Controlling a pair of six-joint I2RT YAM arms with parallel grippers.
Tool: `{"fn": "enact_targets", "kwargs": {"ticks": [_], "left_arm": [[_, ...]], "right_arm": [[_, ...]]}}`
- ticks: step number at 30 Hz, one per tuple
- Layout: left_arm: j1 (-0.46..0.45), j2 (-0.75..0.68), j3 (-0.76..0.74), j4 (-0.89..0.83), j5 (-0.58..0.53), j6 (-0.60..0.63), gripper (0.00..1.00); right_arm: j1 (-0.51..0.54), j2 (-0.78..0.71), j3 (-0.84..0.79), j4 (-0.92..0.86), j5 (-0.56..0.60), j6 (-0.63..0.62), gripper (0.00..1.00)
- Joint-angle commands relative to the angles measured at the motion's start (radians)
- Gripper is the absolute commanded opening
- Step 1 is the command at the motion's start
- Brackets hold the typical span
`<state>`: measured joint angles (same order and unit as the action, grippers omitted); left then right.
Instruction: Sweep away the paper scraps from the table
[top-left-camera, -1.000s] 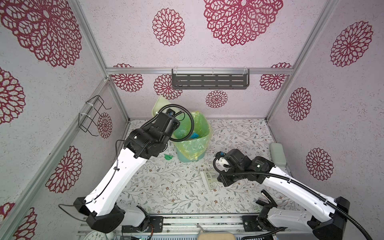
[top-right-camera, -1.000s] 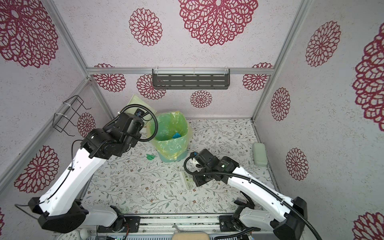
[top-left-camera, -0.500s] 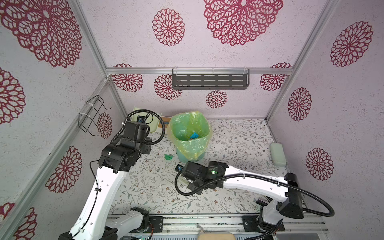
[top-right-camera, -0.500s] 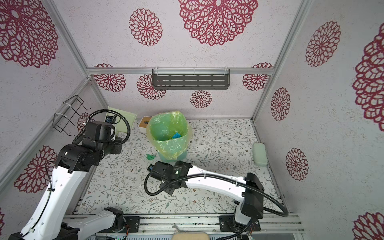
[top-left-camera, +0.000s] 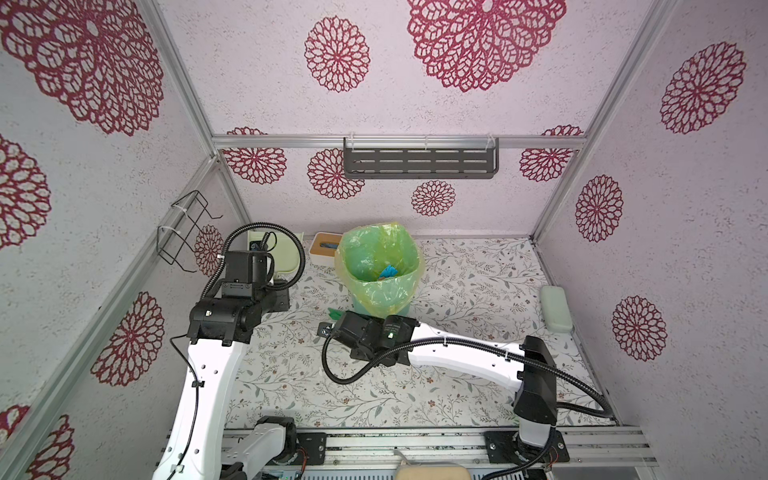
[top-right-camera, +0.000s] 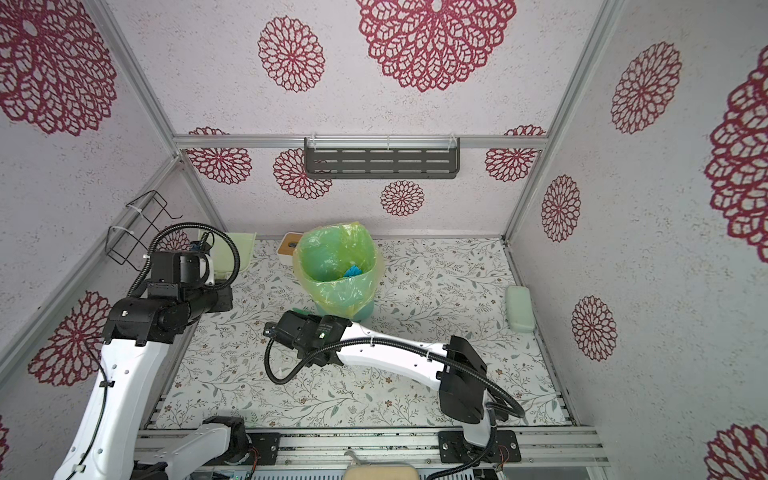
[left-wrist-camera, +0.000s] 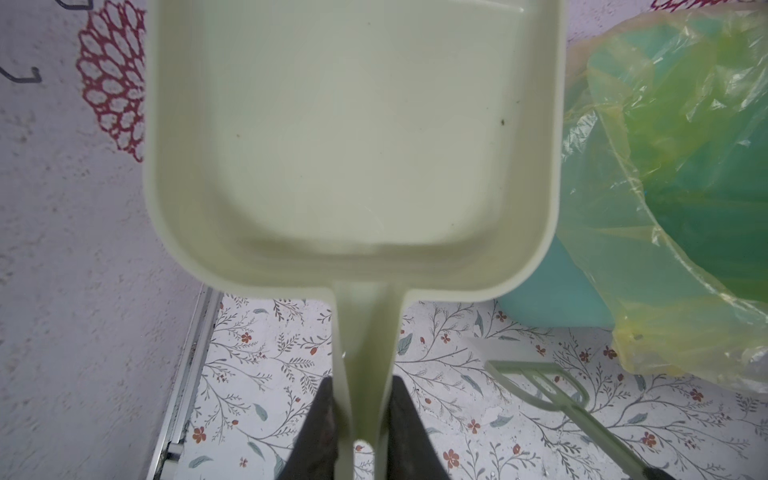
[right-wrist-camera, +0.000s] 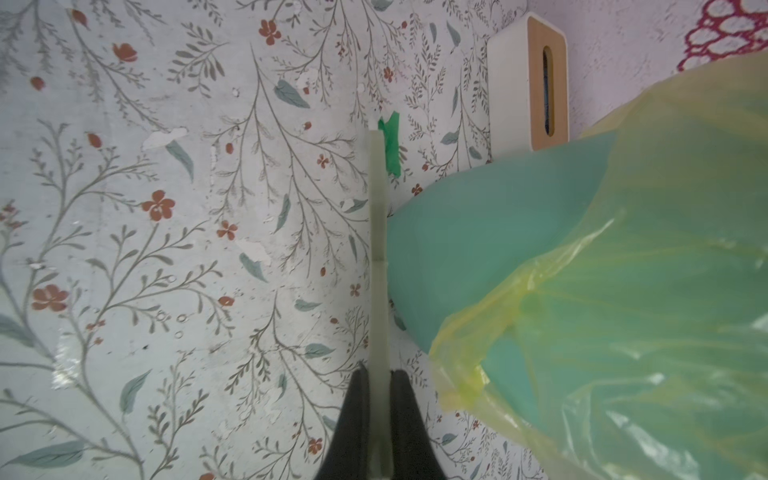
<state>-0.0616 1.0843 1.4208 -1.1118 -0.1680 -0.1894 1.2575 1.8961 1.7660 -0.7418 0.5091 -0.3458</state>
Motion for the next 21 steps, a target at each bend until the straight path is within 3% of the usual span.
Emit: {"fn": "enact_targets", "kwargs": {"ticks": [1,6,21], "left_arm": [[0.019,-0.016,-0.011,0.035,0.052,-0.009,0.06],[0.032,-0.015,-0.010,0.035,0.075,-0.009,0.06],[0.045,0.039,0.022,0.038,0.146,0.008,0.07]], "right_arm": [[-0.029,0.041,0.083,0.095,0.052,-0.132,0.00],[-0.034,0.150,0.210,0.133,0.026,-0.201,0.00],[-0.043,0.385,0.278,0.349,0.103,-0.414,0.00]]}}
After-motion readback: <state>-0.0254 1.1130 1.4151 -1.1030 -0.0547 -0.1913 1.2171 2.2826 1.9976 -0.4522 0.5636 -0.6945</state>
